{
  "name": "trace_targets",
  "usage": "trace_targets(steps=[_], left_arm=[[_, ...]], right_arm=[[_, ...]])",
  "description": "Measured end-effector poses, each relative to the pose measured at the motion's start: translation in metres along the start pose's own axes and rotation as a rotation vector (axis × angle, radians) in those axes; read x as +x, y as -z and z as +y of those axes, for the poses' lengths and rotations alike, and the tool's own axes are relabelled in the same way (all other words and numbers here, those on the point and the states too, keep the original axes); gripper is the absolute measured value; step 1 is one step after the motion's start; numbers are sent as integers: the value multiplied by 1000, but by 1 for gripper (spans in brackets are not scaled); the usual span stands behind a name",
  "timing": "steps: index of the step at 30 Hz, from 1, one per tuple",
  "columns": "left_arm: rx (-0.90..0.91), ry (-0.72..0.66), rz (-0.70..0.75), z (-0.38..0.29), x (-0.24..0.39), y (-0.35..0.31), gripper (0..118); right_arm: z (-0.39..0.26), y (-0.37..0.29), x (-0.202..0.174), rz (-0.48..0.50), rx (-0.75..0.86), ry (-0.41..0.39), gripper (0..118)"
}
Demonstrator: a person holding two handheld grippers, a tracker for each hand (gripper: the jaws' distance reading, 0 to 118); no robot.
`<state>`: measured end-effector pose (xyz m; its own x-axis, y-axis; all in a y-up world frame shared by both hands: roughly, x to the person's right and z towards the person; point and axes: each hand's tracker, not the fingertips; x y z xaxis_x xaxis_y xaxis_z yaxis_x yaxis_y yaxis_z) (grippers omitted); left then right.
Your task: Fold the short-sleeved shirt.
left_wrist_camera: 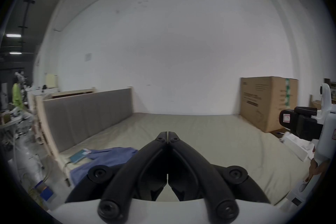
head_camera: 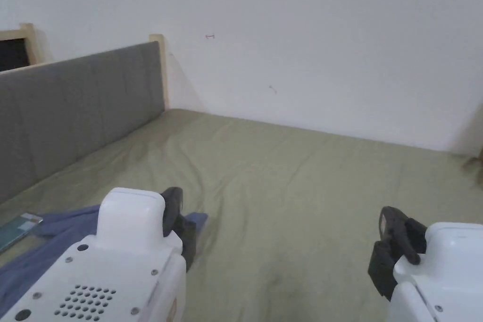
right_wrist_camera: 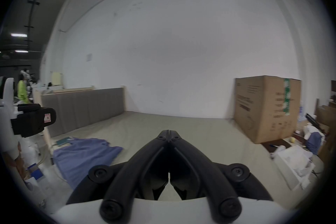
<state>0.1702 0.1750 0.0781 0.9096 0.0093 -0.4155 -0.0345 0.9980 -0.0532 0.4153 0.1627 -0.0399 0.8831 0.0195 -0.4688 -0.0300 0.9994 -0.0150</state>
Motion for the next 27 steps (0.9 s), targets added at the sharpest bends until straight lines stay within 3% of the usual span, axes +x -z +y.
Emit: trace_targets(steps=[6,11,20,25,27], left_arm=[[-31,60,211,1,-55,-39,0],[-46,59,302,-2,-80,-56,0],[-194,15,246,-26,-86,3,0],[-324,-184,87,-68,-100,86,0],[-420,-189,71,-88,-104,120,0]], right_arm=[[1,20,-71,266,-23,46,0],[-5,26,-112,377,-51,44,0],[-21,41,-115,368,-132,30,0],[-41,65,-103,329,-225,49,0],[-48,74,-100,317,-256,35,0]])
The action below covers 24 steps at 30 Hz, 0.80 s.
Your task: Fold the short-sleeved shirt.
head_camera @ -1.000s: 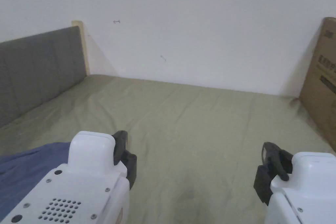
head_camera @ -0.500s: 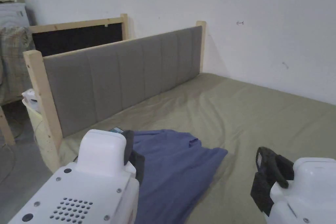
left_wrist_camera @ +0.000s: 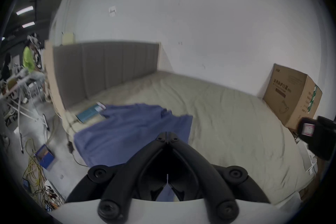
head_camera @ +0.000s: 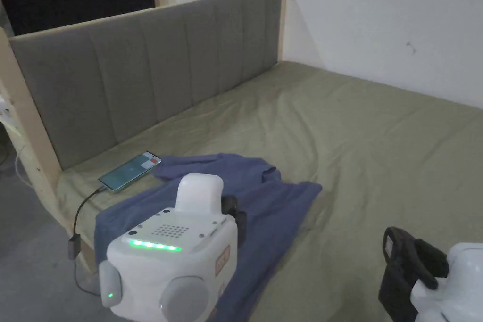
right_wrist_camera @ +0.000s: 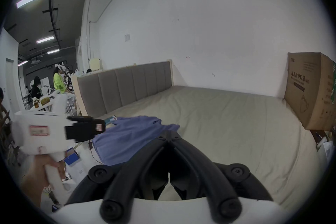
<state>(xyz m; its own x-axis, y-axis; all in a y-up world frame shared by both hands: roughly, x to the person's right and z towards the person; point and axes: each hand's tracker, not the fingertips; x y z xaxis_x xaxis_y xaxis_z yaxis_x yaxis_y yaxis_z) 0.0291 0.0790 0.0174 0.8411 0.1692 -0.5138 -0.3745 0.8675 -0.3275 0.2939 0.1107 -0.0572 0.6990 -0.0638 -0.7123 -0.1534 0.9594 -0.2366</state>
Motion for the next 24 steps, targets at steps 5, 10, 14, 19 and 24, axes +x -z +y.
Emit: trace_targets(steps=[5,10,14,19,24], left_arm=[[-130,-14,-15,-10,-20,97,67],[-210,-50,-36,-23,-42,159,109],[-183,-110,-72,-13,-48,175,109],[-259,-22,45,-3,-50,221,109],[-498,29,79,-20,-42,267,110]], right_arm=[[-10,33,13,-18,-72,20,0],[-25,60,24,-20,-146,36,0],[-36,79,31,-5,-211,60,0],[-41,91,32,14,-246,53,0],[-46,98,33,26,-268,55,0]])
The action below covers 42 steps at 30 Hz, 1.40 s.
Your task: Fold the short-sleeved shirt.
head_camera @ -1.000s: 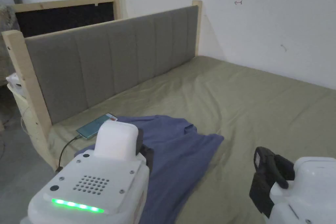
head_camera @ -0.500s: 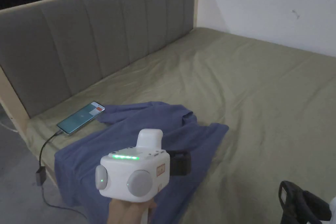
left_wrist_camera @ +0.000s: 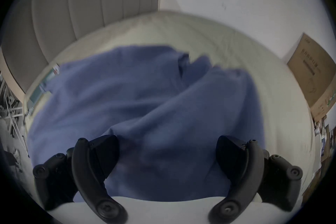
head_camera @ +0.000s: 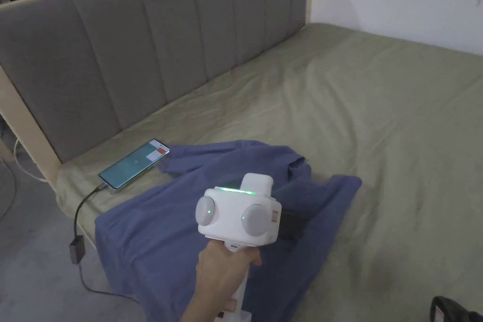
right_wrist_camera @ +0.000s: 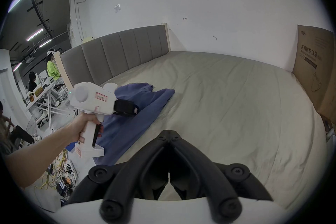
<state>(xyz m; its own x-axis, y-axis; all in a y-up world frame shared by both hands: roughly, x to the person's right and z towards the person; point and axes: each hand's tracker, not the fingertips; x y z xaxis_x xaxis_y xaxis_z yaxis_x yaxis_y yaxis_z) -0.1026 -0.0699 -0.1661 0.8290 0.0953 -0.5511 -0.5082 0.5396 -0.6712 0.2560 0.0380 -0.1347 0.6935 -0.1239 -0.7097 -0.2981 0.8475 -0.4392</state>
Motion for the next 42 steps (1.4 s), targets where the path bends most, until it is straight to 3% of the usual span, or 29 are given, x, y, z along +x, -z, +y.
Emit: trace_targets(steps=[4,6,9,13,19,22,28,32,36,39,42], left_arm=[[28,12,24,3,3,7,110],[18,2,21,4,-2,8,104],[37,-10,38,3,-3,-1,68],[70,-25,35,2,-11,-8,3],[41,-127,-9,11,-26,-17,3],[42,-66,2,15,-20,-34,3],[185,-189,-84,33,-23,-115,3],[313,-83,-104,49,0,-194,3],[436,-83,-291,72,37,-271,3],[523,58,-314,75,96,-333,3],[571,153,-466,74,153,-375,3]], right_arm=[[-5,4,5,-6,-23,3,0],[-8,6,7,-11,-35,17,0],[-10,8,10,-6,-48,52,0],[-12,8,9,-23,-60,55,0],[-9,-9,11,-27,-44,57,0],[-6,-21,16,-48,-26,51,0],[2,-58,34,-96,49,93,0],[6,-94,48,-139,119,112,0],[8,-130,66,-186,178,151,0],[8,-159,81,-229,232,176,0],[9,-189,97,-284,288,196,0]])
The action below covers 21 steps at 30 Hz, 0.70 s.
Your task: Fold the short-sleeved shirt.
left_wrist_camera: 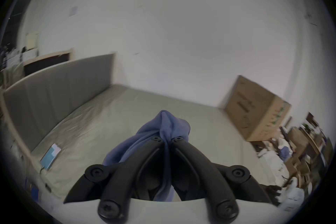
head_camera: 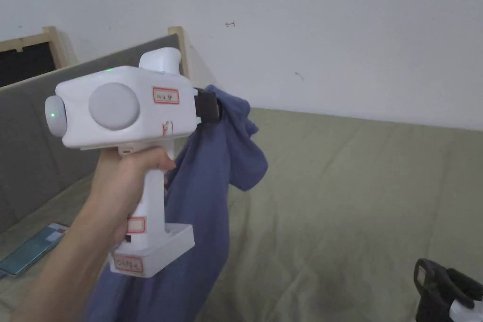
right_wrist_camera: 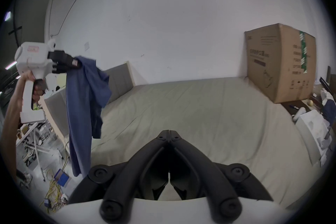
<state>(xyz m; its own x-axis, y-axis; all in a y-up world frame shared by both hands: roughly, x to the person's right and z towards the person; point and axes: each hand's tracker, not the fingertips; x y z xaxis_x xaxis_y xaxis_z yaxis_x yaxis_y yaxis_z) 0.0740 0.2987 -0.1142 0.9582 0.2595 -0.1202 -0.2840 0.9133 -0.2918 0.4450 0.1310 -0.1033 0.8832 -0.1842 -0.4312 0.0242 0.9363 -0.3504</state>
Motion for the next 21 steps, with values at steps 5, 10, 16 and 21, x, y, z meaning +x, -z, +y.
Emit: trace_targets(steps=[5,10,16,21], left_arm=[[-19,105,-248,-4,110,15,3],[-165,154,-414,-65,192,71,3],[-632,104,-410,-254,238,173,3],[-882,125,-361,-368,235,201,3]], right_arm=[[14,-37,41,-106,76,29,0],[13,-68,85,-220,99,71,0],[-11,-83,126,-318,17,114,0],[-28,-87,147,-375,-50,87,0]])
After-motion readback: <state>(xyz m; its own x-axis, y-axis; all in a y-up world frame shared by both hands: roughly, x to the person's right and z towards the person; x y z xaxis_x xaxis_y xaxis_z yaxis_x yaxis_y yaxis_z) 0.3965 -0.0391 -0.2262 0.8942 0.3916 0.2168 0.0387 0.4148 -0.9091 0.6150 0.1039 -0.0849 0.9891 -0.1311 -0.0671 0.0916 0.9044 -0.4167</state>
